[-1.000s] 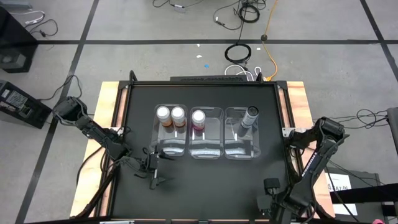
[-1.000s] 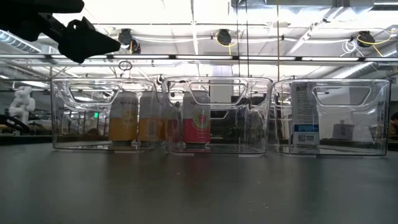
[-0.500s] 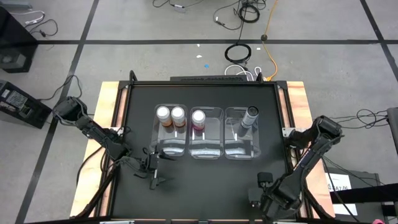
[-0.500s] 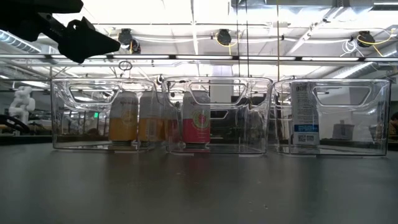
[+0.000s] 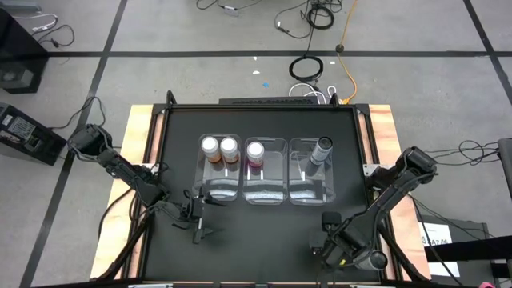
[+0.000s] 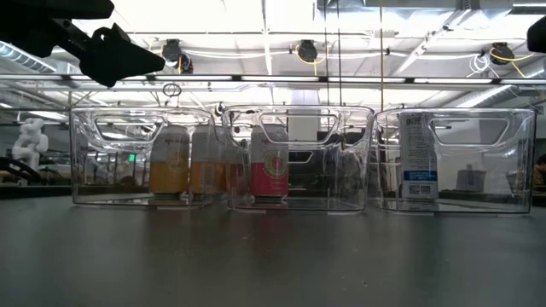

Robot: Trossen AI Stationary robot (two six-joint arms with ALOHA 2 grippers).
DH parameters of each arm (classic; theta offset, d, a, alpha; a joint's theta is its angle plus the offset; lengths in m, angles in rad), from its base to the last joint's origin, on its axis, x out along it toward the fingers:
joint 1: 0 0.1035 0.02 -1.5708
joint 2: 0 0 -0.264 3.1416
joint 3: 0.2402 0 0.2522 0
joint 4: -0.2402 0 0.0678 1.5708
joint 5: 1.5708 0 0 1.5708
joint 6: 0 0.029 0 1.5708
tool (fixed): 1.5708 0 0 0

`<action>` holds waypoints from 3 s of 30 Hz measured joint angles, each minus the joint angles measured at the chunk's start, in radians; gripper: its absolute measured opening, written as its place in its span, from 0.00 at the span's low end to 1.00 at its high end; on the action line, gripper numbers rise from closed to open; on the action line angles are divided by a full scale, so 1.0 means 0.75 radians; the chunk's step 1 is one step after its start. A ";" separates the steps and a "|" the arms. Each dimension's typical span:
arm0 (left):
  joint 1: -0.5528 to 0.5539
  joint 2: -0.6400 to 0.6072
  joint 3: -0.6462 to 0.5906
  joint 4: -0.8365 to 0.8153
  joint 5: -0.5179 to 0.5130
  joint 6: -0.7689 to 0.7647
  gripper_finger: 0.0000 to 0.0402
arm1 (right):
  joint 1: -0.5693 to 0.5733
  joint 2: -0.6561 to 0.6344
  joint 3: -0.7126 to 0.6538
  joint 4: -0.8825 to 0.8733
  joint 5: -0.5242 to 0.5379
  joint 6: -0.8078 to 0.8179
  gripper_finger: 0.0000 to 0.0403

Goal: Sort soda cans
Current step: Put the right pink-white soda can into the center transparent bin

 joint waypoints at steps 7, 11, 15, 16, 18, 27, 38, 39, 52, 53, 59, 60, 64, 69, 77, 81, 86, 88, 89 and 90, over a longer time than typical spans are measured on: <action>0.000 0.000 0.000 0.000 0.000 0.001 0.97 | 0.002 -0.001 0.002 0.004 -0.012 0.040 0.81; 0.000 0.000 0.000 -0.007 0.000 0.001 0.97 | 0.001 -0.001 0.004 0.006 -0.011 0.075 0.83; 0.000 0.000 0.000 -0.011 -0.001 0.004 0.97 | 0.002 -0.001 0.004 0.029 -0.008 0.034 0.83; 0.000 0.000 0.000 -0.011 -0.001 0.008 0.97 | 0.002 -0.001 0.004 0.038 -0.007 0.024 0.83; 0.000 0.000 0.000 -0.011 -0.001 0.009 0.97 | 0.002 -0.001 0.004 0.053 -0.007 0.009 0.83; 0.000 0.000 0.000 -0.035 -0.001 0.003 0.97 | 0.002 -0.001 0.003 0.054 -0.009 0.015 0.86; 0.000 0.000 0.000 -0.042 -0.001 0.002 0.97 | 0.003 -0.001 0.002 0.050 -0.012 0.011 0.99; 0.000 0.000 0.000 -0.042 -0.001 0.002 0.97 | 0.004 -0.001 0.002 0.048 -0.012 0.016 0.99; 0.000 0.001 0.000 -0.041 -0.001 0.001 0.97 | 0.007 -0.001 0.001 0.014 -0.011 0.052 0.99; 0.000 0.000 0.000 -0.041 -0.001 0.001 0.97 | 0.007 -0.001 0.001 0.014 -0.011 0.049 0.98; 0.000 0.000 0.000 -0.040 -0.002 -0.001 0.97 | 0.007 -0.001 0.001 0.008 -0.016 0.047 0.98; 0.000 0.001 0.000 -0.040 -0.002 -0.001 0.97 | 0.007 -0.001 0.001 0.005 -0.016 0.047 0.98; 0.000 0.000 0.000 -0.040 -0.002 -0.001 0.97 | 0.006 -0.001 0.001 -0.001 -0.043 0.045 0.98; 0.000 0.000 0.000 -0.040 -0.002 -0.002 0.97 | 0.006 -0.001 0.001 -0.001 -0.056 0.041 0.98; 0.000 0.000 0.000 -0.039 -0.002 -0.003 0.97 | 0.006 -0.001 0.001 -0.001 -0.080 0.041 0.84; 0.000 0.000 0.000 -0.035 -0.002 -0.004 0.97 | 0.006 -0.001 0.000 -0.001 -0.080 0.040 0.75; 0.000 0.000 0.000 -0.025 -0.002 -0.004 0.97 | 0.006 -0.001 0.000 -0.001 -0.078 0.040 0.72; 0.000 0.001 0.000 -0.026 -0.002 -0.004 0.97 | 0.006 -0.001 0.000 -0.001 -0.078 0.043 0.73; 0.000 0.001 0.000 -0.025 -0.002 -0.004 0.97 | 0.006 -0.001 0.000 0.000 -0.078 0.046 0.73; 0.000 0.001 0.000 -0.026 -0.002 -0.004 0.97 | 0.006 -0.001 0.000 0.000 -0.077 0.046 0.73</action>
